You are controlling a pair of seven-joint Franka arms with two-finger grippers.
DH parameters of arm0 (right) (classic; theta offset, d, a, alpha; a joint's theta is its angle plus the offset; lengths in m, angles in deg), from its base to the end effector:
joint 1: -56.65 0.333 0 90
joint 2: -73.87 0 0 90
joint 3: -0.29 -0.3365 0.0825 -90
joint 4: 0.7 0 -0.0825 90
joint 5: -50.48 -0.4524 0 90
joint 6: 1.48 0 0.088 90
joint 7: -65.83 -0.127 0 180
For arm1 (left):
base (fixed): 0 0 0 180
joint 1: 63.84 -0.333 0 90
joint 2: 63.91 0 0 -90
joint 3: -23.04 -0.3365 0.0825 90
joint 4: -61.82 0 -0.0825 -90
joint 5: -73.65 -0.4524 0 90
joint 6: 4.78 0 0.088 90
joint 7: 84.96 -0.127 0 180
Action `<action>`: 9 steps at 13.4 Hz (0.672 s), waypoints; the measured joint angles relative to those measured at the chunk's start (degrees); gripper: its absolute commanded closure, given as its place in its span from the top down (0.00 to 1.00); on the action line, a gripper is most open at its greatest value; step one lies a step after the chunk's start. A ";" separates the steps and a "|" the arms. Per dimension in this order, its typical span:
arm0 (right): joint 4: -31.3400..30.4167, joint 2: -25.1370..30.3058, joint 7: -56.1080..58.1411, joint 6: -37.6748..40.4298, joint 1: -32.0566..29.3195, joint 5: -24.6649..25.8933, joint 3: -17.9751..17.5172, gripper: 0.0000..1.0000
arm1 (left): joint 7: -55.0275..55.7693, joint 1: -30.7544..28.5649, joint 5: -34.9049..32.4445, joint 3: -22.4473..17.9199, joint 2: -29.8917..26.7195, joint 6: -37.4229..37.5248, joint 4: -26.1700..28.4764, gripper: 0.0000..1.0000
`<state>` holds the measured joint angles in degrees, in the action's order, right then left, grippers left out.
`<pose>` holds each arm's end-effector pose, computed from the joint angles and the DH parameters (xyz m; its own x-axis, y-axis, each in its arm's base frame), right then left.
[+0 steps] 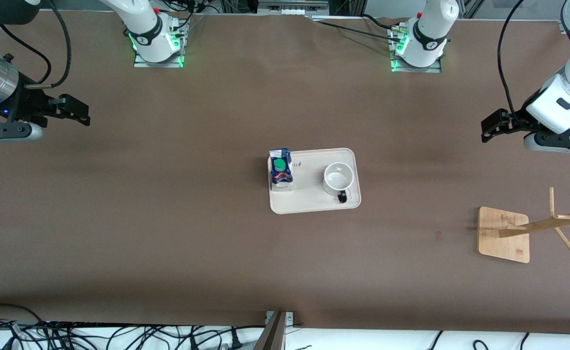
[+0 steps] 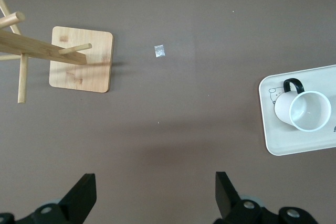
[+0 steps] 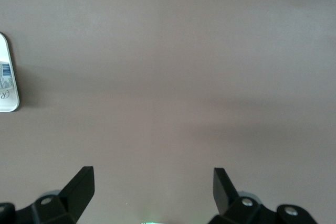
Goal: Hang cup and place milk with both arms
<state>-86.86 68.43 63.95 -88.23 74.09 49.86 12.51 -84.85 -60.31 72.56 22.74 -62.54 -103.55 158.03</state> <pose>0.6416 0.0660 0.5973 0.9949 0.0578 -0.0821 0.0590 -0.9982 0.0119 0.6396 -0.0340 0.5644 0.9981 -0.0573 0.0208 -0.0569 -0.9982 -0.0189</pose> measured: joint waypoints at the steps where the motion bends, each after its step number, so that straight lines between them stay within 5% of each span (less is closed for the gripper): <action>1: 0.88 -0.18 0.13 -0.02 0.12 -0.01 -0.15 1.00 | 0.00 0.01 0.00 0.00 0.00 0.00 -0.10 1.00; 7: 2.07 -3.26 0.35 0.58 7.59 -0.45 -0.73 1.00 | 0.00 0.24 0.00 0.12 0.00 0.07 -0.25 1.00; 9: 2.12 -5.12 0.29 0.52 9.66 -4.26 -0.76 1.00 | 0.00 0.24 0.00 0.16 0.00 0.09 -0.26 1.00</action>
<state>-84.74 63.31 64.23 -87.71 83.76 45.59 11.75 -84.85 -60.06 72.56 22.90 -62.54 -103.47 157.77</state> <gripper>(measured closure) 0.000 0.000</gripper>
